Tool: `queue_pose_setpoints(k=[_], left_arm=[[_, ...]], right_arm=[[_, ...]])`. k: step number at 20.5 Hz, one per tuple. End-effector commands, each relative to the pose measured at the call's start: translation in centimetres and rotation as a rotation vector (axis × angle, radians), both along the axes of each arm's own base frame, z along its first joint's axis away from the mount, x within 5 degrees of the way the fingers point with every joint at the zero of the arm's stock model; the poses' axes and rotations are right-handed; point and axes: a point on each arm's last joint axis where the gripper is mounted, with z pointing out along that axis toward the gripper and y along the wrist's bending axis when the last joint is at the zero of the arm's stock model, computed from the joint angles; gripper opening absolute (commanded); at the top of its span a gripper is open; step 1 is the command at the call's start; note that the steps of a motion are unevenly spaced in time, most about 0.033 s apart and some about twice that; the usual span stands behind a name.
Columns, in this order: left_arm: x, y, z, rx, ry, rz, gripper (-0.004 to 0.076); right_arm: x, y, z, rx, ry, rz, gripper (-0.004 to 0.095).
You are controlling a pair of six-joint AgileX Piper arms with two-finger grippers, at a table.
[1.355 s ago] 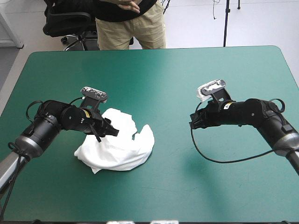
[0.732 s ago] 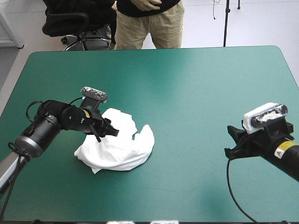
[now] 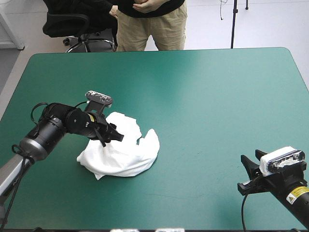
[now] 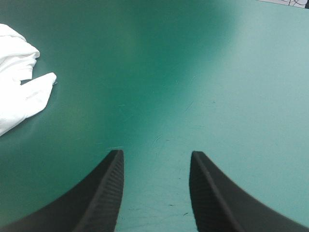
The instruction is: Fold the cloth
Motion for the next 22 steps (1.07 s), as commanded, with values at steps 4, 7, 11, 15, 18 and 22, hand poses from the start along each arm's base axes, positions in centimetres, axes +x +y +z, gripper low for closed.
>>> queue_pose_setpoints(k=[4, 7, 11, 15, 18, 22], left_arm=[[3.2, -1.3, -2.7, -0.018, 0.022, 0.054, 0.0457], [4.2, -1.8, -5.0, 0.011, 0.083, 0.054, 0.0452], [4.8, -2.0, -6.8, 0.038, 0.142, 0.049, 0.0293], [5.3, -2.6, -7.6, 0.019, 0.134, -0.003, -0.0014], [5.5, -4.3, -7.1, -0.104, 0.089, -0.078, -0.0017], [5.6, -8.8, -5.7, -0.219, 0.034, -0.251, -0.0017]], right_arm=[[0.2, 0.0, 1.5, 0.028, -0.096, -0.010, 0.0405], [0.2, 0.0, 1.5, 0.028, -0.096, -0.010, 0.0405], [0.2, 0.0, 1.5, 0.028, -0.096, -0.010, 0.0405], [0.2, 0.0, 1.6, 0.031, -0.106, -0.012, 0.0404], [0.3, 0.0, 1.7, 0.034, -0.124, -0.014, 0.0404], [0.3, -0.1, 2.0, 0.030, -0.141, -0.017, 0.0405]])
